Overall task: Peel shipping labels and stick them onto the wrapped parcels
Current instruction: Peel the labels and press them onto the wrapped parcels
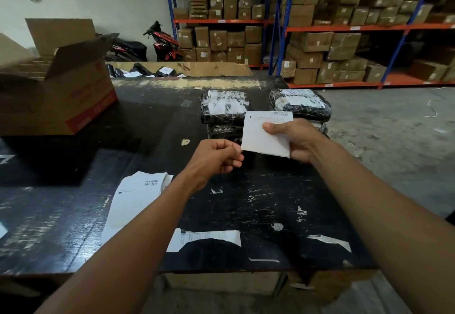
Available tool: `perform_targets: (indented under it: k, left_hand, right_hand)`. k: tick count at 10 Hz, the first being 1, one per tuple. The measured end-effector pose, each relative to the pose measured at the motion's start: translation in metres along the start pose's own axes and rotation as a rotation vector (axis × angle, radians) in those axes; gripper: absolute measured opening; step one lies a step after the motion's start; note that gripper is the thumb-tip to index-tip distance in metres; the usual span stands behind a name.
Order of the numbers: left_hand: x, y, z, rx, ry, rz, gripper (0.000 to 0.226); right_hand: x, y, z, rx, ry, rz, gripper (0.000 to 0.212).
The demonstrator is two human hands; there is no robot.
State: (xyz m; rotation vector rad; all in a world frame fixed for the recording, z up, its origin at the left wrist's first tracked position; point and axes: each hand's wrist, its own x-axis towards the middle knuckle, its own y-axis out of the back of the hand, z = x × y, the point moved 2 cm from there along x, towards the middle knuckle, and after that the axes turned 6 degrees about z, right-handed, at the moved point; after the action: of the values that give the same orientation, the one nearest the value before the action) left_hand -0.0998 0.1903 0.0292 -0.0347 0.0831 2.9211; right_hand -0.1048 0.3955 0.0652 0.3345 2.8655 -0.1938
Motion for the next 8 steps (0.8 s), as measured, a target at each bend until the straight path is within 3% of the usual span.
perform_targets:
  k: [3, 7, 8]
  left_hand:
    - [-0.003, -0.001, 0.002, 0.005, -0.003, 0.004, 0.009]
    - [-0.01, -0.004, 0.006, -0.021, -0.024, -0.044, 0.009]
    - [-0.012, -0.009, 0.008, -0.13, 0.0, -0.067, 0.012]
  right_hand:
    - [-0.004, 0.0, 0.0, -0.012, 0.001, 0.004, 0.048]
    - [-0.012, -0.002, 0.001, -0.033, -0.002, 0.03, 0.044]
    - [-0.015, -0.004, 0.005, -0.059, -0.006, 0.043, 0.029]
